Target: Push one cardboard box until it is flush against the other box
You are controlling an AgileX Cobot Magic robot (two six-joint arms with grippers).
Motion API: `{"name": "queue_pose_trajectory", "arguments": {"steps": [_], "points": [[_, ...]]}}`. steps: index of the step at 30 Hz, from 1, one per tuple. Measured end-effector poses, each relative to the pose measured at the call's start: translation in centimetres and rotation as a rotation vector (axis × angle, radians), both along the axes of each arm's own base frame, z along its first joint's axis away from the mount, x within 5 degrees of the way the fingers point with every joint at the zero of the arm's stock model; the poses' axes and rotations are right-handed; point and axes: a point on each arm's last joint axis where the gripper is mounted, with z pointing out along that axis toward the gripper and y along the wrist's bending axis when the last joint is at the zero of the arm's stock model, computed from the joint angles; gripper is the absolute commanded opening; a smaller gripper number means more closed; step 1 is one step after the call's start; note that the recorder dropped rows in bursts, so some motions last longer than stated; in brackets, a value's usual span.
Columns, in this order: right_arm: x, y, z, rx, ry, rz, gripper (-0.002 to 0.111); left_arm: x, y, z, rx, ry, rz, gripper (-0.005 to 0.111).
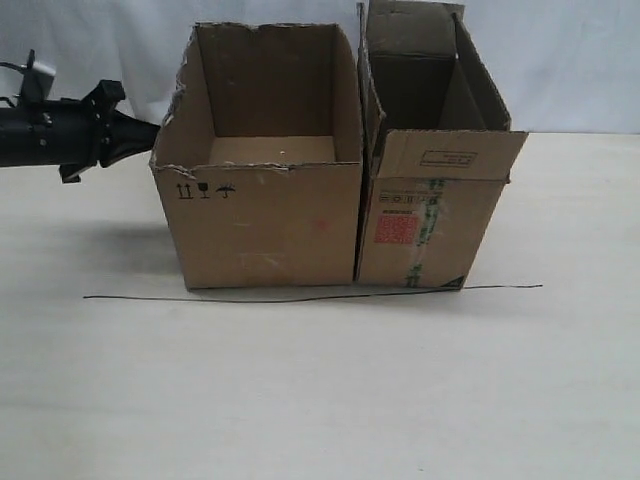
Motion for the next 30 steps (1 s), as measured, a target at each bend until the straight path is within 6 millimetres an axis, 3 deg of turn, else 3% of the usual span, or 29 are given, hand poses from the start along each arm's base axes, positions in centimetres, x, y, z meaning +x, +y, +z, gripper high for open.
{"name": "queue_pose_trajectory", "arguments": {"steps": [4,14,21,30], "points": [[0.0,0.0,0.0,0.000,0.000,0.000,0.005,-0.7,1.2,1.9,0.063,-0.001,-0.004,0.000],[0.0,0.0,0.0,0.000,0.000,0.000,0.005,-2.0,0.6,3.8,0.133,0.008,-0.075,0.000],[0.0,0.0,0.0,0.000,0.000,0.000,0.005,-2.4,0.7,3.3,0.158,0.085,-0.090,0.000],[0.0,0.0,0.0,0.000,0.000,0.000,0.005,-3.7,-0.2,0.6,0.199,0.203,-0.035,0.000]]}}
